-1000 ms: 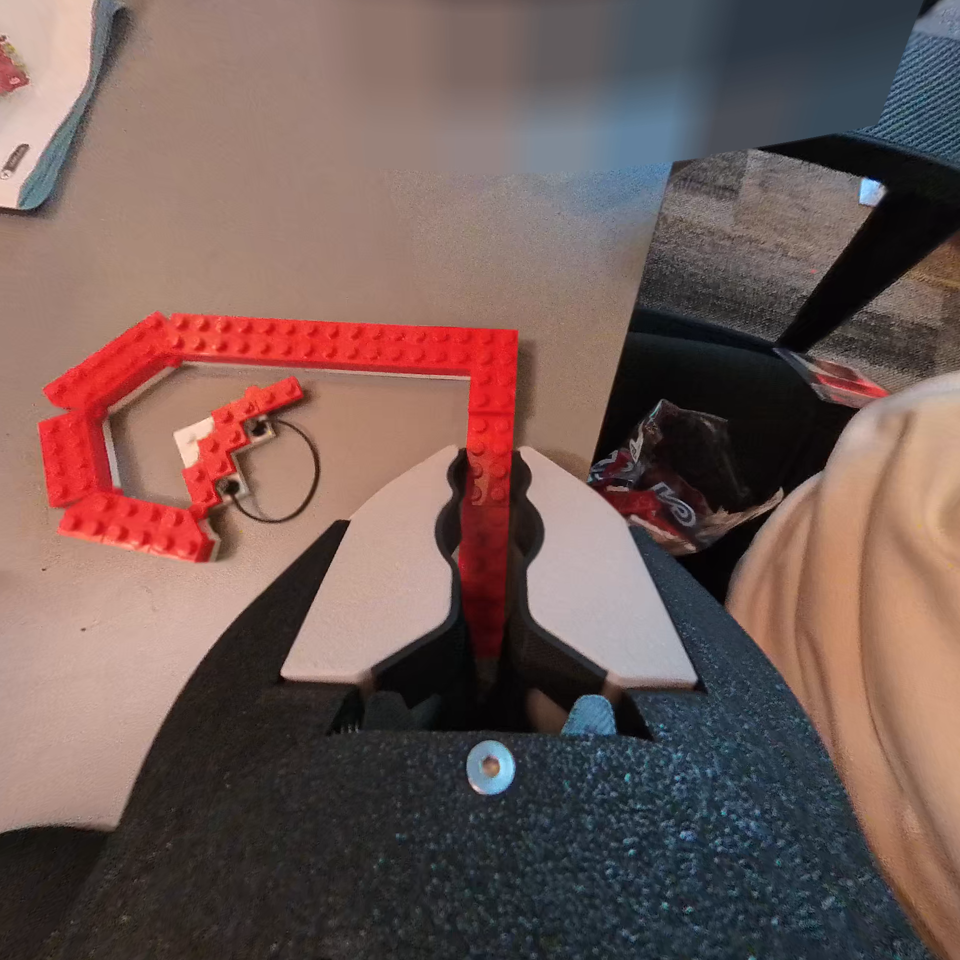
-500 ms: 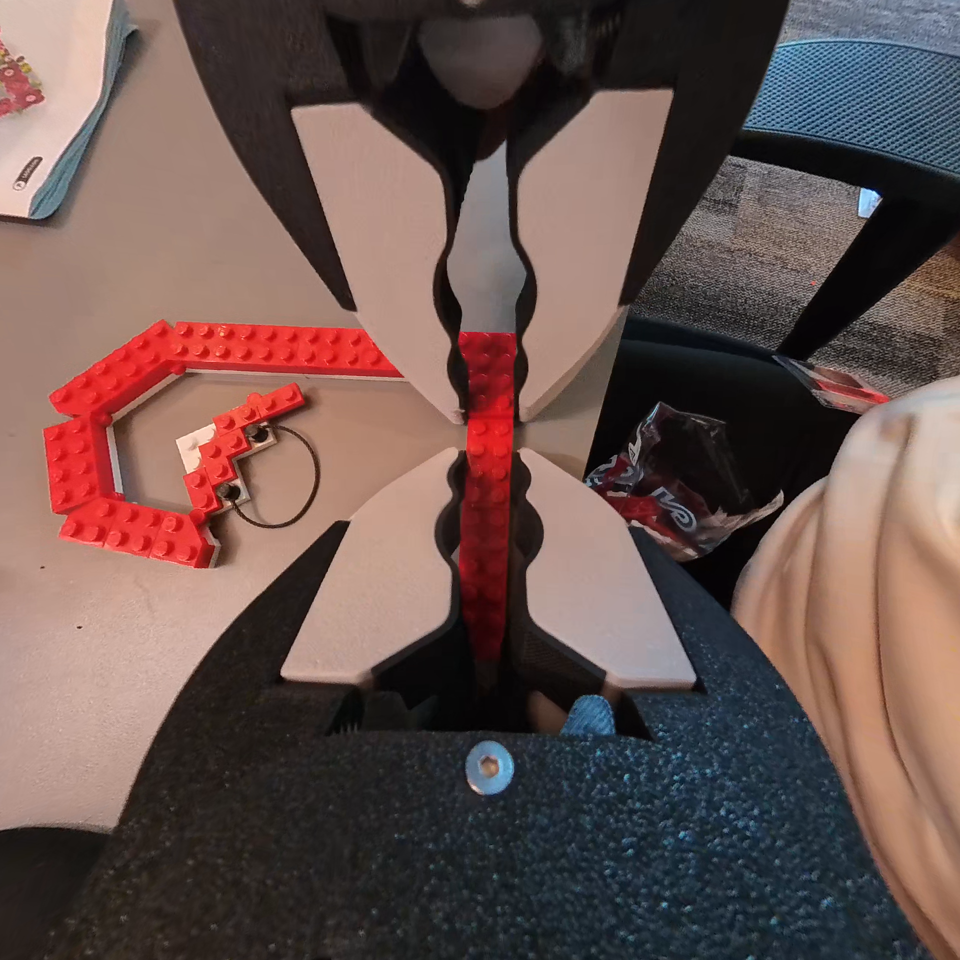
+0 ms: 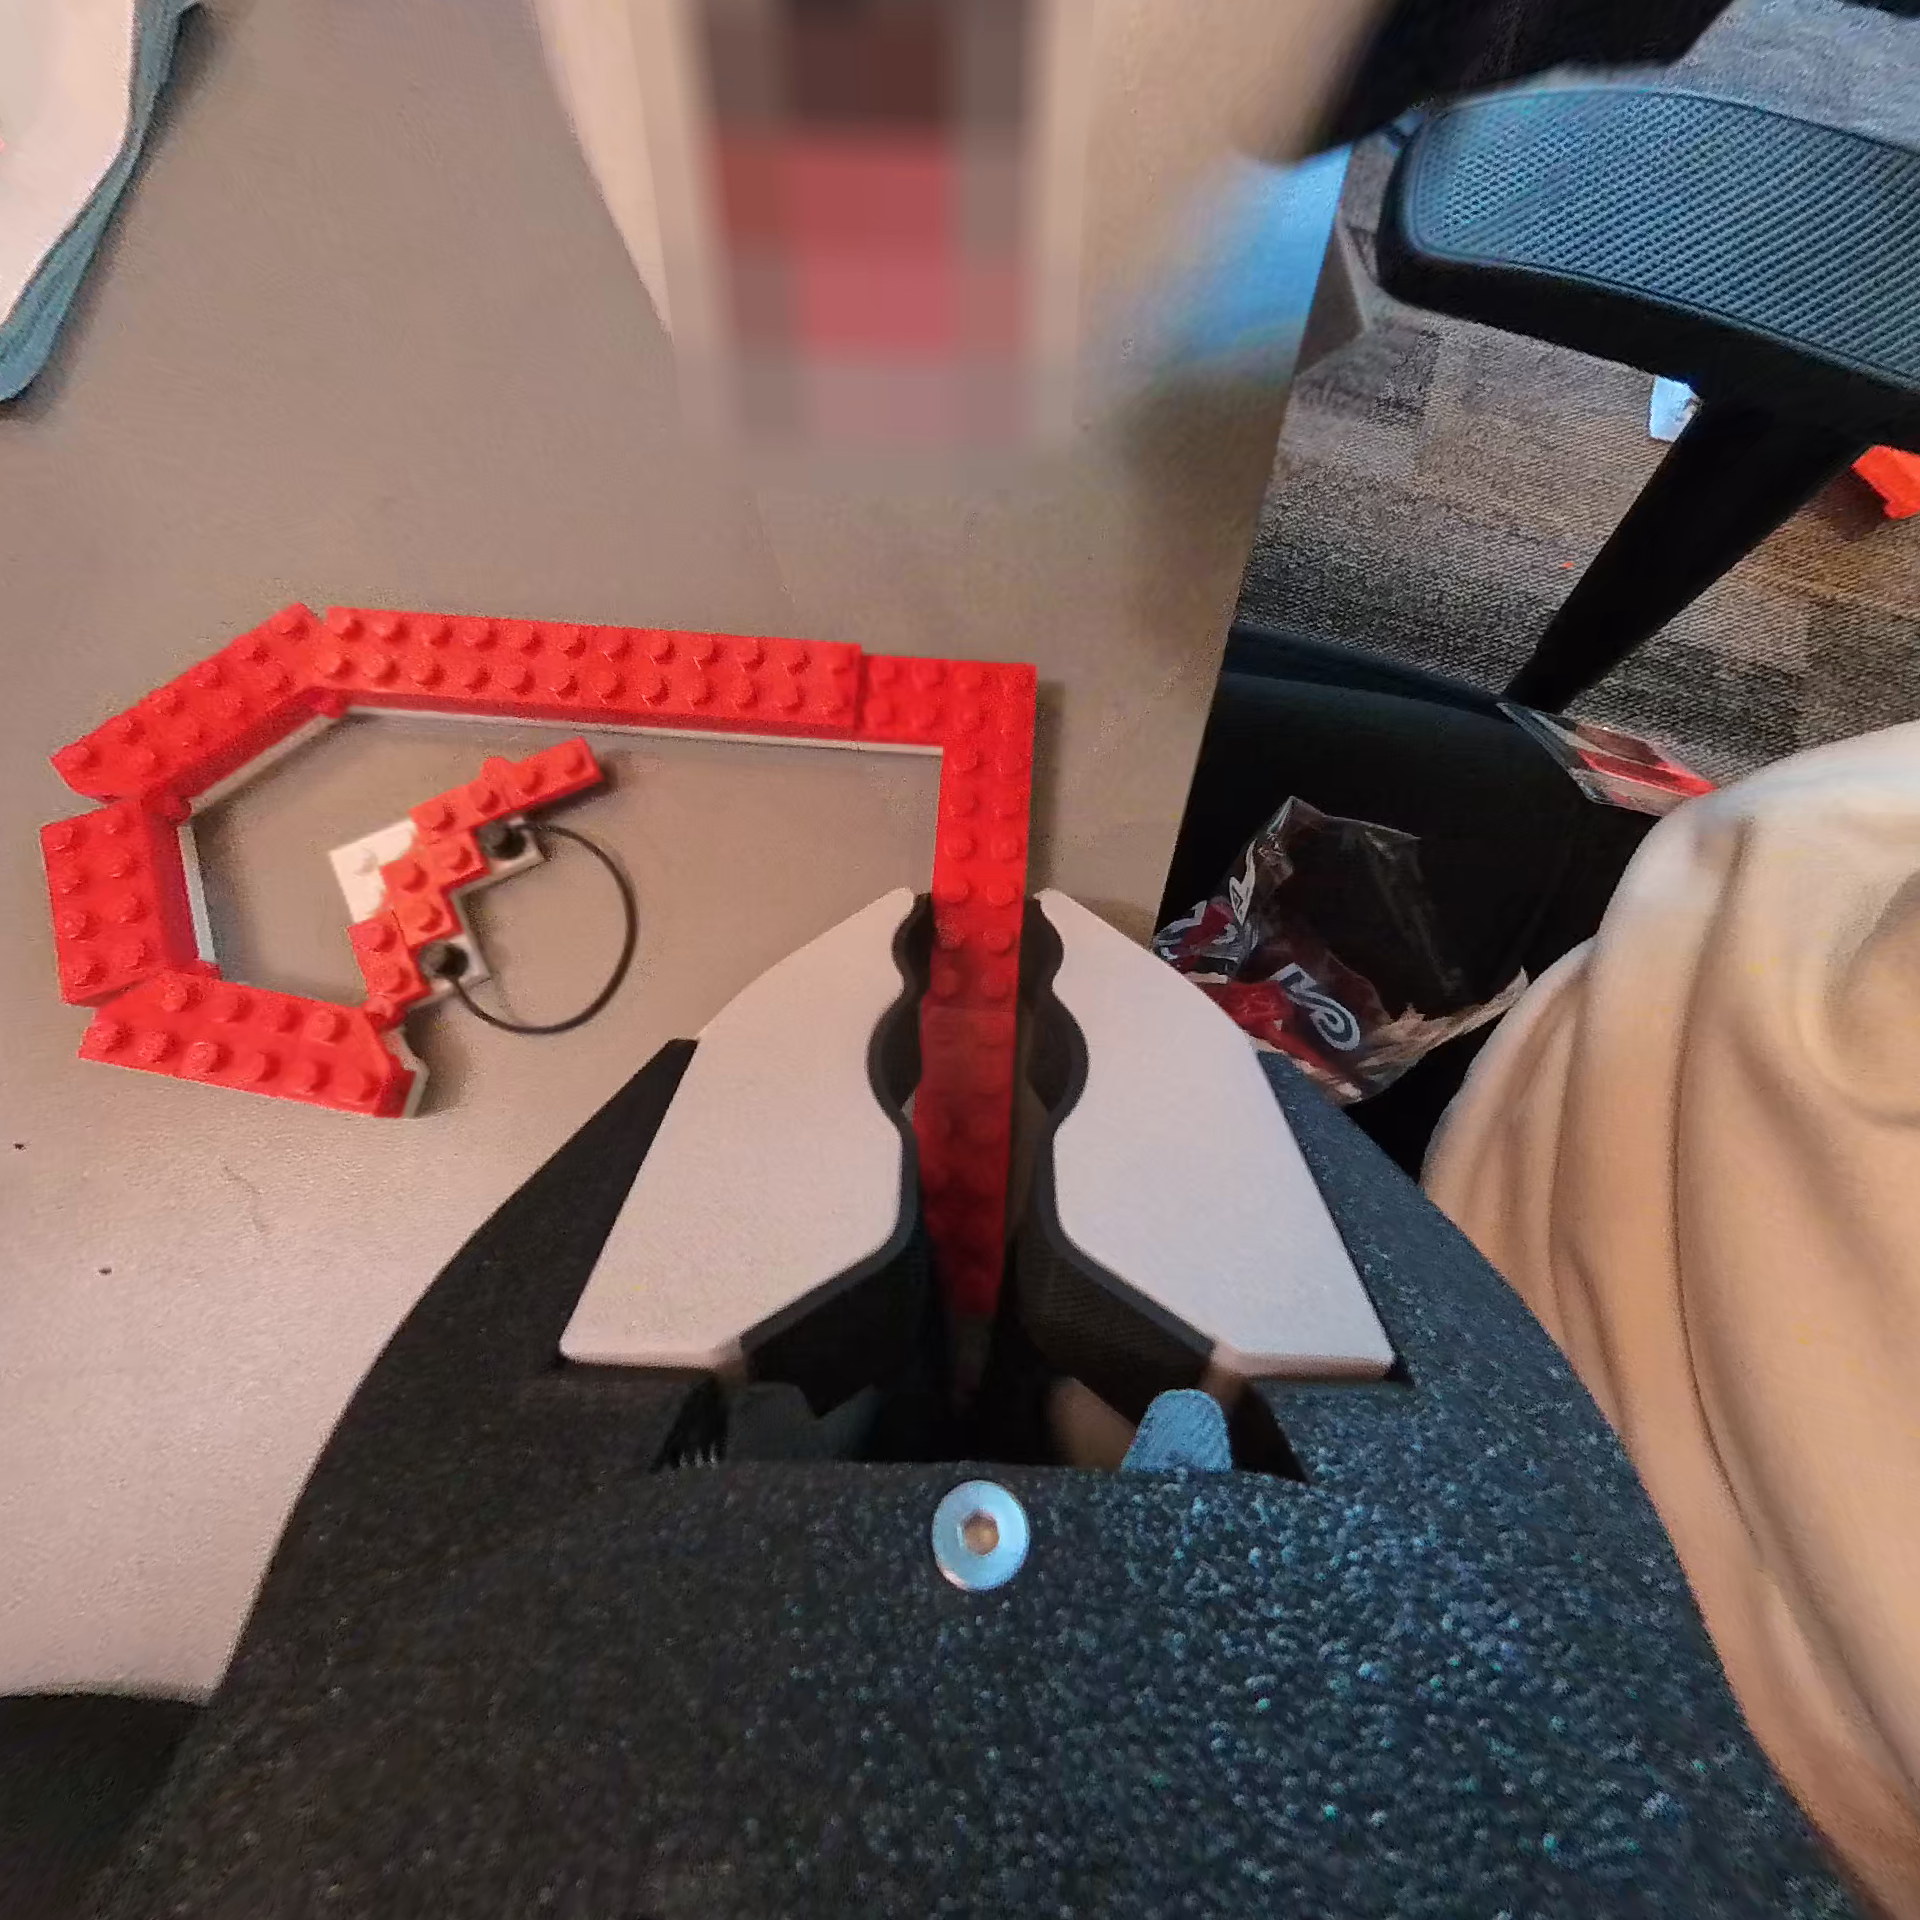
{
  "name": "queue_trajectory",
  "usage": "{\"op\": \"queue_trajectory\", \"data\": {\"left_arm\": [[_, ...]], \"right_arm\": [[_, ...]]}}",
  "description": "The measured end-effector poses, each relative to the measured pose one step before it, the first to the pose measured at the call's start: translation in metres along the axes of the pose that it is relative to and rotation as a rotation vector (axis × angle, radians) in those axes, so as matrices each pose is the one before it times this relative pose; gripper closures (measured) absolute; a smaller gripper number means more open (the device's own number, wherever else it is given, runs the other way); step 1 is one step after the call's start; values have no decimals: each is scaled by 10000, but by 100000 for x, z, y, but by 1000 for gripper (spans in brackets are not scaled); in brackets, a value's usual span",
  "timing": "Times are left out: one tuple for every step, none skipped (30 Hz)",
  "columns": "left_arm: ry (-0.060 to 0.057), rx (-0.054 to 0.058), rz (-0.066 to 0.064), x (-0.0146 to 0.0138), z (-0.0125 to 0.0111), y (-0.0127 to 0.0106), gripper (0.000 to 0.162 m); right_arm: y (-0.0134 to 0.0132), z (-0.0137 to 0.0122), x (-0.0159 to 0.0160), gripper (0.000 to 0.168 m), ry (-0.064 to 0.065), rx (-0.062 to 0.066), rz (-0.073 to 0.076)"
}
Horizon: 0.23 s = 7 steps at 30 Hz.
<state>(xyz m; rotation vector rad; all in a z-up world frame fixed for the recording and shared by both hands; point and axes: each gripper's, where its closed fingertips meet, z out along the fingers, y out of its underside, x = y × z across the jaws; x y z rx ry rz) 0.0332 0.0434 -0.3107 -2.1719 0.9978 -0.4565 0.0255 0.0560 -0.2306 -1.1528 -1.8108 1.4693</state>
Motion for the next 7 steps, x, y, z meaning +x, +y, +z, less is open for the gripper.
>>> {"op": "queue_trajectory", "data": {"left_arm": [[12, 15, 55, -22, -3, -34, 144], [2, 12, -7, -6, 1, -23, 144], [-35, 8, 24, 2, -8, -22, 144], [-20, 64, 9, -35, 3, -56, 145], [-67, 71, -127, -81, 47, -64, 145], [-130, 36, -40, -87, 53, -85, 145], [-147, 73, 35, -118, 66, -108, 145]], "right_arm": [[-3409, -2273, 1268, 153, 657, 1396, 91], [-121, -1105, 1039, 152, 725, -845, -737], [1349, -266, -160, 152, -36, -1301, -374], [852, 74, -740, 152, -376, -646, 34], [118, -98, -608, 152, -237, -111, -90], [-477, -373, -448, 152, -195, 277, -29], [-1148, -445, -339, 152, -262, 839, 327]]}}
